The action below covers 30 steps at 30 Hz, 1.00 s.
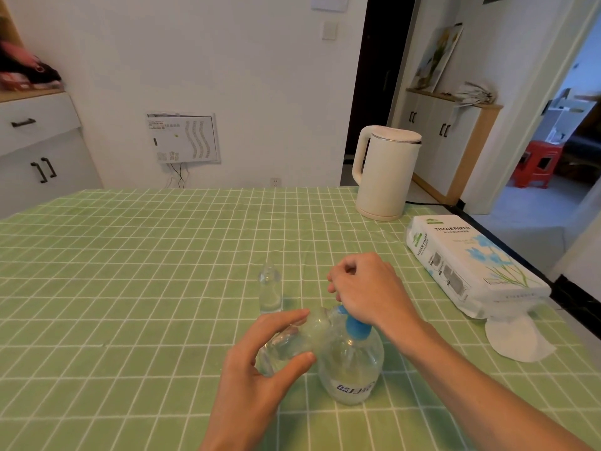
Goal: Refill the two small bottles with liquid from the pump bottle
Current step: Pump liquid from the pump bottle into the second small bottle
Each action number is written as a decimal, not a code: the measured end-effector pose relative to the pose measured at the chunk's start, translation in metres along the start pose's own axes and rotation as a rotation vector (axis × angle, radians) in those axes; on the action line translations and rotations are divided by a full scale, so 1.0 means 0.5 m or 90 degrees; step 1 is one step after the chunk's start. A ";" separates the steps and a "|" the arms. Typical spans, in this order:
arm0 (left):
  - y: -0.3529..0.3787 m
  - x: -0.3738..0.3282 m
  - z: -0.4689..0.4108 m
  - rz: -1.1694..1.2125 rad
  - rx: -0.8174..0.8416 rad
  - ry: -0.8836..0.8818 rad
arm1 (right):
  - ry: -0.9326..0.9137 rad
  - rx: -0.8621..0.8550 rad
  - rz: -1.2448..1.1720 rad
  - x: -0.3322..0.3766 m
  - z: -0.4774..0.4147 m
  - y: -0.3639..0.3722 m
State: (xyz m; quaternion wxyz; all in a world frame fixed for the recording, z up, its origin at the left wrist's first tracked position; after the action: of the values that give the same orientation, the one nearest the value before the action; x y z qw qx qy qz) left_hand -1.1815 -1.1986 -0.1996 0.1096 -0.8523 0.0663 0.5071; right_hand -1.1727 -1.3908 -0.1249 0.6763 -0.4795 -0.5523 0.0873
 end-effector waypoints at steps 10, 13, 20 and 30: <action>0.001 0.009 0.002 -0.008 0.006 0.000 | 0.023 0.018 -0.016 -0.017 0.002 0.016; 0.001 0.004 0.001 -0.004 0.007 -0.007 | 0.019 0.026 -0.003 -0.011 0.003 0.011; -0.003 0.002 -0.001 -0.017 0.012 -0.001 | -0.028 0.012 0.052 0.007 -0.001 -0.005; -0.004 0.008 0.002 -0.033 0.012 -0.011 | 0.014 0.015 -0.005 -0.014 0.003 0.016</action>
State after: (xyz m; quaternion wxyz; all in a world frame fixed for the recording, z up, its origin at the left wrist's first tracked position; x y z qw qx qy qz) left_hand -1.1802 -1.1965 -0.2033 0.1310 -0.8483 0.0480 0.5107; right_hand -1.1733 -1.3901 -0.1355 0.6883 -0.4703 -0.5456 0.0855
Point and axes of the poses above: each hand's wrist, its own z-axis away from the middle knuckle, its own y-axis out of the palm, x = y × z, the point moved 1 cm from there along -z, towards the middle knuckle, and after that the axes turned 5 degrees about -x, right-handed, at the moved point
